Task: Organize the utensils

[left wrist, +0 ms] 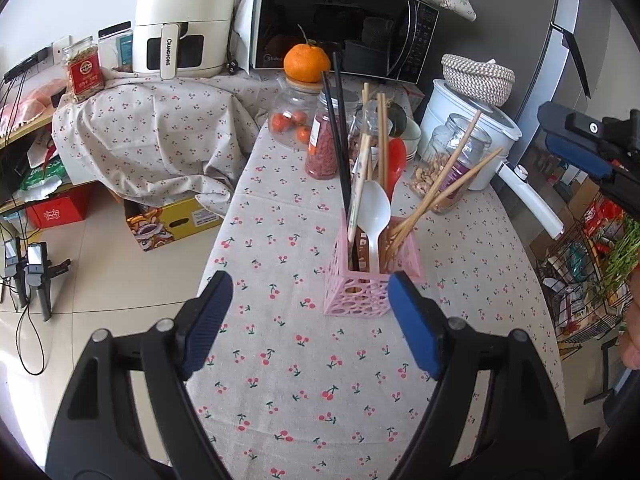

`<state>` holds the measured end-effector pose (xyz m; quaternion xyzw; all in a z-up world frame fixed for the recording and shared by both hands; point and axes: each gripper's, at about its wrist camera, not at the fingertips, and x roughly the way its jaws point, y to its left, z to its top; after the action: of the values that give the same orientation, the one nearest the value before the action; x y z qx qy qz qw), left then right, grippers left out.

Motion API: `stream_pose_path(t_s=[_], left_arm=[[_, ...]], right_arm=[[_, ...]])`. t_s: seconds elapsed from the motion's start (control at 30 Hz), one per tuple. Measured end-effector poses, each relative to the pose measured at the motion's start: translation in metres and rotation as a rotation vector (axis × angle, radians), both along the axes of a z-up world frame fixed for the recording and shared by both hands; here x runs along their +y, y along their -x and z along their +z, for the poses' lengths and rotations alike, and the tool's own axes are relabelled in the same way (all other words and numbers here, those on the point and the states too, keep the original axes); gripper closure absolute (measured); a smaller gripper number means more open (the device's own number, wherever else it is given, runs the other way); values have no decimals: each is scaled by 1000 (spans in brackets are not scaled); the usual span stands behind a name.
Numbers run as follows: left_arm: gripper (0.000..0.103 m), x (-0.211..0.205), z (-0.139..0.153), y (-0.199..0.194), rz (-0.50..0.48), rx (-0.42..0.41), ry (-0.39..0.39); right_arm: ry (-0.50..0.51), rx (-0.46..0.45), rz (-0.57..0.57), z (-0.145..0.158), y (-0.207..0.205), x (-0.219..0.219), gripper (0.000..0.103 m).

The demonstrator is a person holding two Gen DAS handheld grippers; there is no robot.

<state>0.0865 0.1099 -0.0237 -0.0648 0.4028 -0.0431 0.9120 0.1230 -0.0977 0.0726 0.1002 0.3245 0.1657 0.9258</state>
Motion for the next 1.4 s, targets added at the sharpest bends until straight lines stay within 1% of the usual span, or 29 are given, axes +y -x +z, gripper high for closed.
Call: stream_pose_path(t_s=[0.13, 0.23, 0.3, 0.37, 0.43, 0.5, 0.6, 0.63, 0.67, 0.7, 0.8, 0.93, 0.97, 1.1, 1.4], left_arm=[[21, -12, 3, 8, -5, 6, -10], [16, -24, 8, 19, -10, -7, -35], [12, -33, 11, 26, -21, -20, -42], [7, -42, 15, 34, -37, -34, -42], [5, -50, 18, 42, -49, -40, -49], [4, -57, 20, 48, -54, -44, -63], [3, -66, 23, 57, -65, -56, -77], [2, -68, 23, 59, -67, -59, -76], [2, -69, 24, 61, -71, -60, -71], [2, -69, 24, 63, -73, -60, -64], [2, -72, 25, 66, -71, -63, -59], [2, -77, 25, 65, -67, -70, -67], [2, -79, 25, 65, -66, -71, -67], [2, -84, 26, 66, -61, -85, -79], [2, -92, 22, 67, -64, -89, -130]], right_arm=[[13, 15, -21, -2, 21, -19, 55], [28, 32, -43, -6, 38, -35, 48], [43, 43, -61, -9, 49, -44, 39], [57, 54, -79, -13, 60, -53, 33], [73, 60, -102, -15, 71, -61, 29], [88, 62, -136, -18, 81, -70, 22], [118, 63, -182, -24, 95, -82, 18], [127, 59, -194, -27, 99, -85, 17], [142, 62, -207, -30, 103, -87, 12], [157, 68, -219, -34, 106, -90, 10], [186, 96, -222, -43, 108, -93, 10], [321, 55, -221, -50, 113, -84, 10], [327, 52, -213, -51, 113, -83, 10], [290, 65, -186, -52, 114, -83, 10], [280, 71, -196, -51, 112, -84, 10]])
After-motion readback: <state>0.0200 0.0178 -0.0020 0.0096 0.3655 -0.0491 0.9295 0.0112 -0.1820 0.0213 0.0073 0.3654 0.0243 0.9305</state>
